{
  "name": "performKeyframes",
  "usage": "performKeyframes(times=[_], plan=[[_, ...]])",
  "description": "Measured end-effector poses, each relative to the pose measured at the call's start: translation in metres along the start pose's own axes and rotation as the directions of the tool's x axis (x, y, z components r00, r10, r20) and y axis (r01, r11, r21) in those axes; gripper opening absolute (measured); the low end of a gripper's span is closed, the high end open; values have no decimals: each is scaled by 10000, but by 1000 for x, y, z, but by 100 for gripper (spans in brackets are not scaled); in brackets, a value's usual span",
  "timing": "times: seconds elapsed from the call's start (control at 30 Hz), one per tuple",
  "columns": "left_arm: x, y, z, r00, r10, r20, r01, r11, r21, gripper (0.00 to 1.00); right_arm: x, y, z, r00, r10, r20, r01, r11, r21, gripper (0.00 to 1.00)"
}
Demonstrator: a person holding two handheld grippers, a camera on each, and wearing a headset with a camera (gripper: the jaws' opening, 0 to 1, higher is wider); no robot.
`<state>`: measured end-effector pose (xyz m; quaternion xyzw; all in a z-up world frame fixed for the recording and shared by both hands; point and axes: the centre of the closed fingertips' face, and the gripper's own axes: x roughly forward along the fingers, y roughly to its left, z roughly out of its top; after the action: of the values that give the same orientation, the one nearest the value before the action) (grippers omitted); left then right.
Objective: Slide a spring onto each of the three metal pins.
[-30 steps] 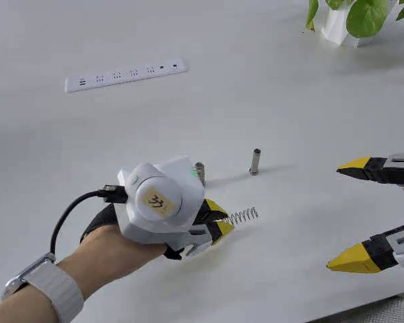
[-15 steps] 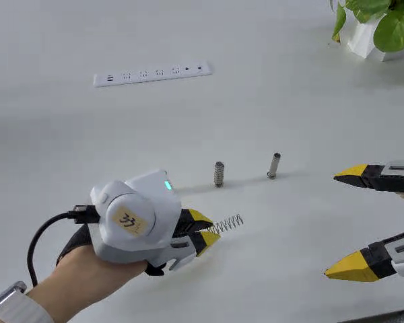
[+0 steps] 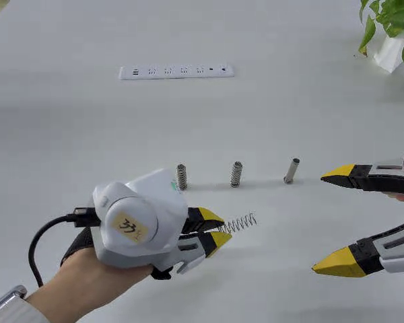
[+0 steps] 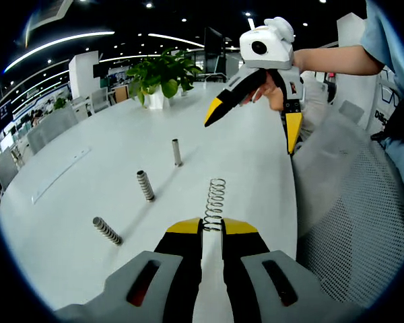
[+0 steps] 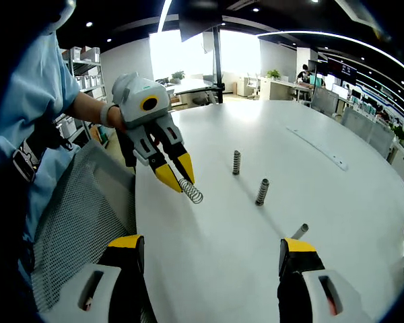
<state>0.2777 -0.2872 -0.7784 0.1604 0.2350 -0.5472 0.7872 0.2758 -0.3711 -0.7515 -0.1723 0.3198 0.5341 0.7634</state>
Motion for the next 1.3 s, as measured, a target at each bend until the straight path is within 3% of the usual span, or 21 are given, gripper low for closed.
performKeyframes(times=[0.3,0.33,0.5,0.8,1.0,1.3], plan=[[-1,-8,4,9996,-195,191,193,9998,107,7,20,12,21,9916,1288,-134,-1290,9915,-143,59],[-1,-8,5,9996,-183,212,181,9998,119,7,21,17,22,9861,1638,-263,-1642,9863,-129,54],[-1,-10,9,9991,-231,366,226,9996,159,7,25,17,27,9736,2229,-496,-2246,9739,-314,39],[-2,-14,17,9975,-368,605,355,9991,217,7,30,22,30,9540,2949,-542,-2960,9551,-117,20],[-2,-17,16,9968,-402,693,385,9989,262,7,30,29,23,9371,3387,-848,-3396,9406,34,14],[-2,-21,18,9954,-515,804,491,9983,311,7,31,36,25,9322,3495,-938,-3509,9364,17,7]])
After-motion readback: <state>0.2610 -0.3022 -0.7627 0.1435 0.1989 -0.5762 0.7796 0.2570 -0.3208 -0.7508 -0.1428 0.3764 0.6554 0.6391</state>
